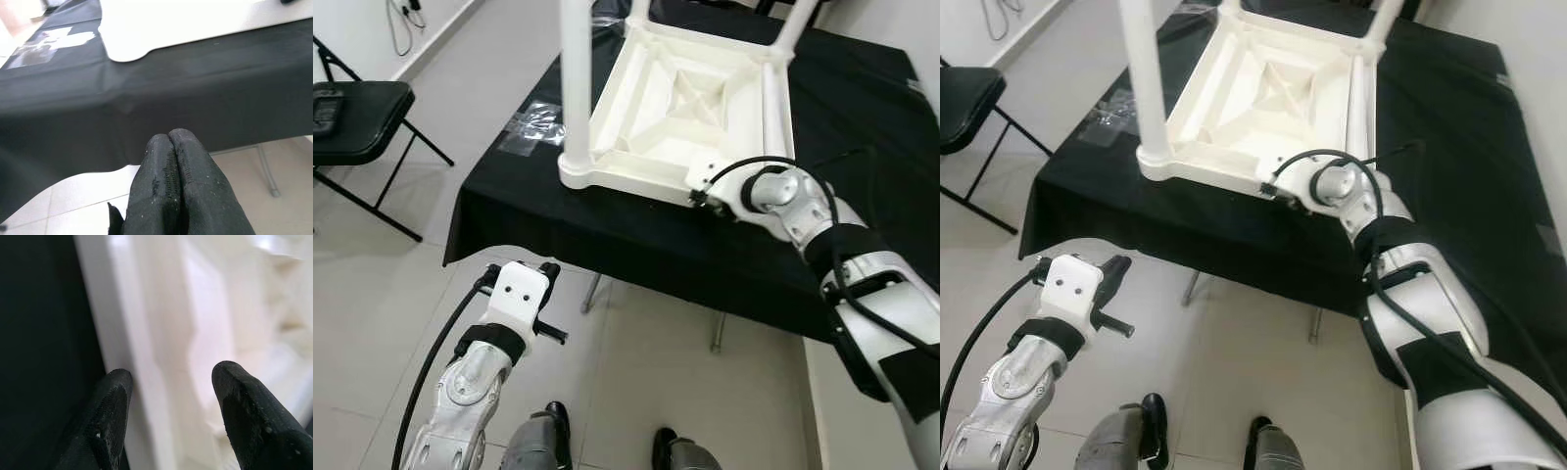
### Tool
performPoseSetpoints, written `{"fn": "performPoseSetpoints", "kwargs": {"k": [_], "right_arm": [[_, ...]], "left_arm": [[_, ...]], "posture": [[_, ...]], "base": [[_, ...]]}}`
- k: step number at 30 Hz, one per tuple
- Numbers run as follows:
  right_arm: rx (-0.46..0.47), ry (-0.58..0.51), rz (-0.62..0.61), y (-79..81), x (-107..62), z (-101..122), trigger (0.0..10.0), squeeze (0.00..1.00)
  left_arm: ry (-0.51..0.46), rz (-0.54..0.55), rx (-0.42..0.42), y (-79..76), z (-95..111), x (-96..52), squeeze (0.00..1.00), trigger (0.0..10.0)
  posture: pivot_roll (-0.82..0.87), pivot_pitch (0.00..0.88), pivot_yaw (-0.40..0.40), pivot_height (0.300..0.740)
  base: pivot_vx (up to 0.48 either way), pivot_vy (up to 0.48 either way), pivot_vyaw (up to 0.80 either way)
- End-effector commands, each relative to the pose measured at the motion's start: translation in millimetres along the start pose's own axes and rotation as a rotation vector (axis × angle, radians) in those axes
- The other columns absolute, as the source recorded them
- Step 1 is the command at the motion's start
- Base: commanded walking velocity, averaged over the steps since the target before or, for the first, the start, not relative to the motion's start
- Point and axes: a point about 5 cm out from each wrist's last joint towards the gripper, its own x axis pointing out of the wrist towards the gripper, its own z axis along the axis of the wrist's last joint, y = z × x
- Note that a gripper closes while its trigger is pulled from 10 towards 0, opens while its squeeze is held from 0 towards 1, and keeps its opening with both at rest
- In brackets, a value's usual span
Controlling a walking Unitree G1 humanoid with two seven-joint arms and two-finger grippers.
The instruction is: Building children table
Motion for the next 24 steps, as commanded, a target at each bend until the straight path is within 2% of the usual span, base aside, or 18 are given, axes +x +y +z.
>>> {"fn": "performPoseSetpoints", "kwargs": {"k": [1, 2, 4, 5, 6, 7, 9, 10, 11, 13, 14, 15, 16, 18, 20, 24], "right_arm": [[0.046, -0.028, -0.041, -7.9, -2.7, 3, 10.0, 0.0], [0.046, -0.028, -0.041, -7.9, -2.7, 3, 10.0, 0.0], [0.127, -0.13, 0.004, -5.1, -1.1, 15, 10.0, 0.0], [0.127, -0.13, 0.004, -5.1, -1.1, 15, 10.0, 0.0], [0.193, -0.234, 0.065, -1.4, -1.0, 26, 10.0, 0.0], [0.193, -0.234, 0.065, -1.4, -1.0, 26, 10.0, 0.0], [0.282, -0.38, 0.132, 1.2, -3.1, 40, 10.0, 0.0], [0.328, -0.437, 0.124, -1.1, -4.9, 44, 10.0, 0.0], [0.328, -0.437, 0.124, -1.1, -4.9, 44, 10.0, 0.0], [0.413, -0.494, 0.052, -8.6, -7.2, 47, 10.0, 0.0], [0.413, -0.494, 0.052, -8.6, -7.2, 47, 10.0, 0.0], [0.459, -0.498, -0.003, -12.2, -7.3, 45, 10.0, 0.0], [0.572, -0.504, -0.112, -14.7, -5.4, 43, 10.0, 0.0], [0.639, -0.505, -0.16, -10.3, -2.7, 40, 10.0, 0.0], [0.656, -0.504, -0.171, -8.2, -1.7, 39, 10.0, 0.0], [0.768, -0.501, -0.199, 10.2, 3.1, 27, 10.0, 0.0]], "left_arm": [[0.011, -0.01, -0.004, -3.0, -1, -2.1, 0.0, 10.0], [0.011, -0.01, -0.004, -3.0, -1, -2.1, 0.0, 10.0], [0.011, -0.01, -0.004, -2.7, -1, -2.0, 0.0, 10.0], [0.011, -0.01, -0.004, -2.7, -1, -2.0, 0.0, 10.0], [0.01, -0.01, -0.003, -2.6, -1, -2.0, 0.0, 10.0], [0.01, -0.01, -0.003, -2.6, -1, -2.0, 0.0, 10.0], [0.008, -0.011, -0.003, -2.4, -1, -1.9, 0.0, 10.0], [0.004, -0.01, -0.003, -2.0, 0, -1.6, 0.0, 10.0], [0.004, -0.01, -0.003, -2.0, 0, -1.6, 0.0, 10.0], [-0.005, -0.005, -0.007, -0.4, 2, -0.8, 0.0, 10.0], [-0.005, -0.005, -0.007, -0.4, 2, -0.8, 0.0, 10.0], [-0.01, 0.004, -0.012, 1.6, 3, -0.2, 0.0, 10.0], [-0.017, 0.023, -0.017, 7.2, 5, 1.2, 0.0, 10.0], [-0.021, 0.041, -0.024, 12.0, 7, 2.4, 0.0, 10.0], [-0.021, 0.047, -0.029, 13.4, 7, 2.8, 0.0, 10.0], [-0.021, 0.064, -0.023, 22.0, 9, 5.0, 0.0, 10.0]], "posture": [[0.11, 0.255, -0.113, 0.74], [0.11, 0.255, -0.113, 0.74], [0.11, 0.255, -0.112, 0.74], [0.11, 0.255, -0.112, 0.74], [0.11, 0.255, -0.112, 0.74], [0.11, 0.255, -0.112, 0.74], [0.11, 0.254, -0.111, 0.74], [0.11, 0.254, -0.111, 0.74], [0.11, 0.254, -0.111, 0.74], [0.11, 0.253, -0.112, 0.74], [0.11, 0.253, -0.112, 0.74], [0.11, 0.253, -0.112, 0.74], [0.1, 0.249, -0.113, 0.74], [0.1, 0.249, -0.115, 0.74], [0.1, 0.249, -0.115, 0.74], [0.1, 0.243, -0.111, 0.74]], "base": [[0.0, 0.0, 0.0], [0.0, 0.0, 0.0], [0.0, 0.0, 0.0], [0.0, 0.0, 0.0], [0.0, 0.0, 0.0], [0.0, 0.0, 0.0], [0.0, 0.0, 0.0], [0.0, 0.0, 0.0], [0.0, 0.0, 0.0], [0.0, 0.0, 0.0], [0.0, 0.0, 0.0], [0.0, 0.0, 0.0], [0.0, 0.0, 0.0], [0.0, 0.0, 0.0], [0.0, 0.0, 0.0], [0.0, 0.0, 0.0]]}}
